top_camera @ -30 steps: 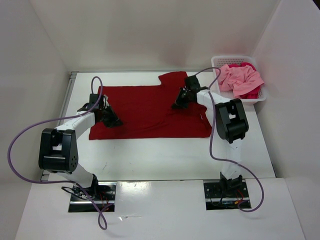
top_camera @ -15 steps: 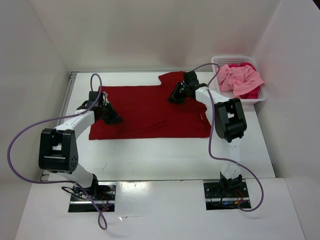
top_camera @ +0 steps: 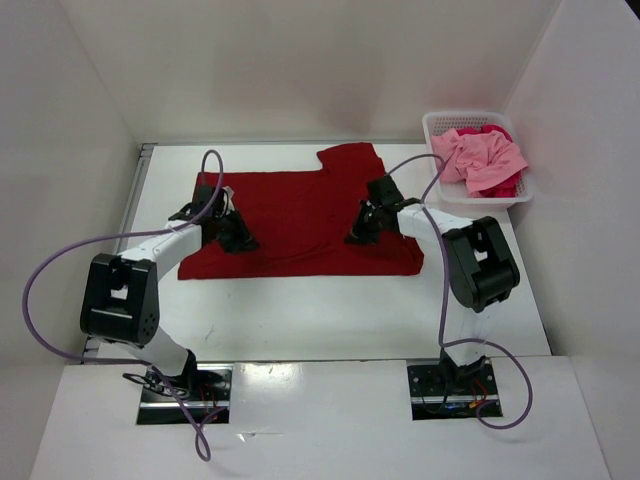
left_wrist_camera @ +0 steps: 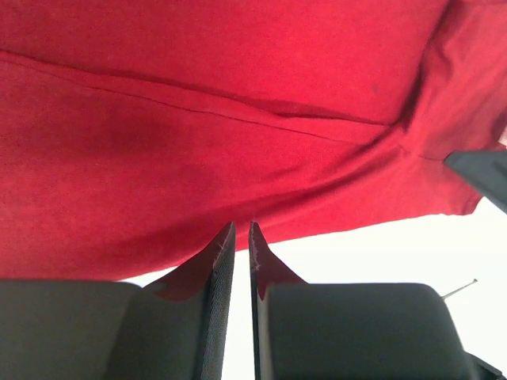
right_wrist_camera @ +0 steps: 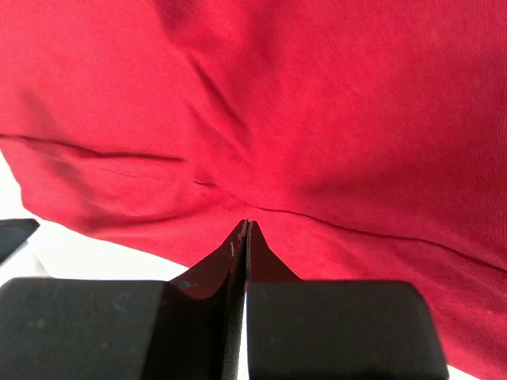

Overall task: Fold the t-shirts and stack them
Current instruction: Fold the flattened tshirt in 1/3 of the way, then grap the side of the flattened tshirt furthest away from the robot with both arms

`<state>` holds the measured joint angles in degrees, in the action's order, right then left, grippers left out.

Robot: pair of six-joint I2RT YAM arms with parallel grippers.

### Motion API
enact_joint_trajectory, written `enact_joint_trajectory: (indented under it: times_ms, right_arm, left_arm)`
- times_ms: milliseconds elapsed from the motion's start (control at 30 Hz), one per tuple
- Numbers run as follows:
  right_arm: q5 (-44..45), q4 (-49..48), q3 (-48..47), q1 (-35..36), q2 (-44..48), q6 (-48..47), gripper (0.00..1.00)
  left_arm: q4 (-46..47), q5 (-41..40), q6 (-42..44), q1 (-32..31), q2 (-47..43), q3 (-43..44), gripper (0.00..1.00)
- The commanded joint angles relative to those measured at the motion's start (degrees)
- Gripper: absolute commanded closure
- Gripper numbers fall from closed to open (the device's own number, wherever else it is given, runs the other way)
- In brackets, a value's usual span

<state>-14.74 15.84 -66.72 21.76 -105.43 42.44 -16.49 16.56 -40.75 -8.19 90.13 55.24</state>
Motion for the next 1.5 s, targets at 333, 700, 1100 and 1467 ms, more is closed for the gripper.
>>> enact_joint_trajectory:
  times_ms: [333, 700, 1100, 1467]
  right_arm:
    - [11.6, 3.6, 8.3, 1.5, 1.1, -3.0, 1.00]
    - [0.9, 6.4, 23.7, 4.1, 11.7, 1.3, 1.00]
    - [0.3, 9.5, 6.8, 2.1, 17.2, -4.2, 0.71]
    - [-3.6, 5.2, -4.0, 2.1, 10.1, -6.4, 0.92]
  left_arm:
    - [-2.7, -1.6, -2.7, 3.3, 6.1, -6.5, 0.83]
    - [-9.8, 5.3, -6.5, 6.4, -4.8, -19.2, 0.77]
    - [-8.6, 2.3, -8.3, 7.0, -12.4, 4.1, 0.76]
    - [-1.3, -14.4, -0.6, 15.1, 23.6, 34.1, 0.92]
